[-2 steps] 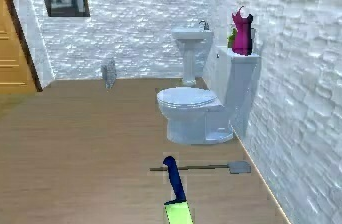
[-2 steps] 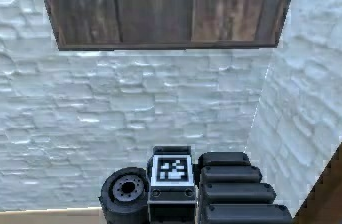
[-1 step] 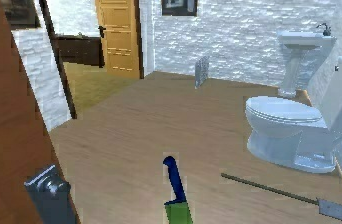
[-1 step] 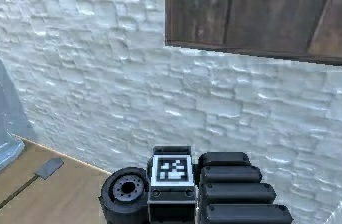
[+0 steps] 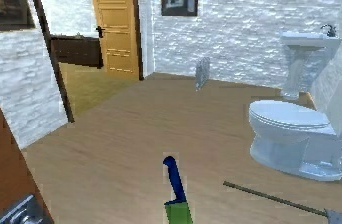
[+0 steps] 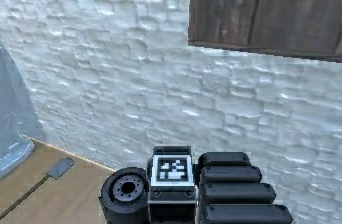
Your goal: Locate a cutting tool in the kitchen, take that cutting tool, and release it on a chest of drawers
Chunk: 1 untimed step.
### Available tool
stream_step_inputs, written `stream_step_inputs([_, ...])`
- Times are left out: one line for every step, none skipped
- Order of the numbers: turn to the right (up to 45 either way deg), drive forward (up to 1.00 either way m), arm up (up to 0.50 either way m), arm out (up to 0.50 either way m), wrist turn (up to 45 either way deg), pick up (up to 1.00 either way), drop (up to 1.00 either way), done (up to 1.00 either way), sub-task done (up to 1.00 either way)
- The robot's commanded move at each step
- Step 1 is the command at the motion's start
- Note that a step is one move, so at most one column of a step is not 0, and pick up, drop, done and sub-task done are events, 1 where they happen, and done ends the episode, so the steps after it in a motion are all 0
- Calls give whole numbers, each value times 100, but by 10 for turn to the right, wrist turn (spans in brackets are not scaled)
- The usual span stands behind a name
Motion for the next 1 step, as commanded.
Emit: stream_step_inputs([60, 0, 0, 0, 0, 0, 0, 0, 0])
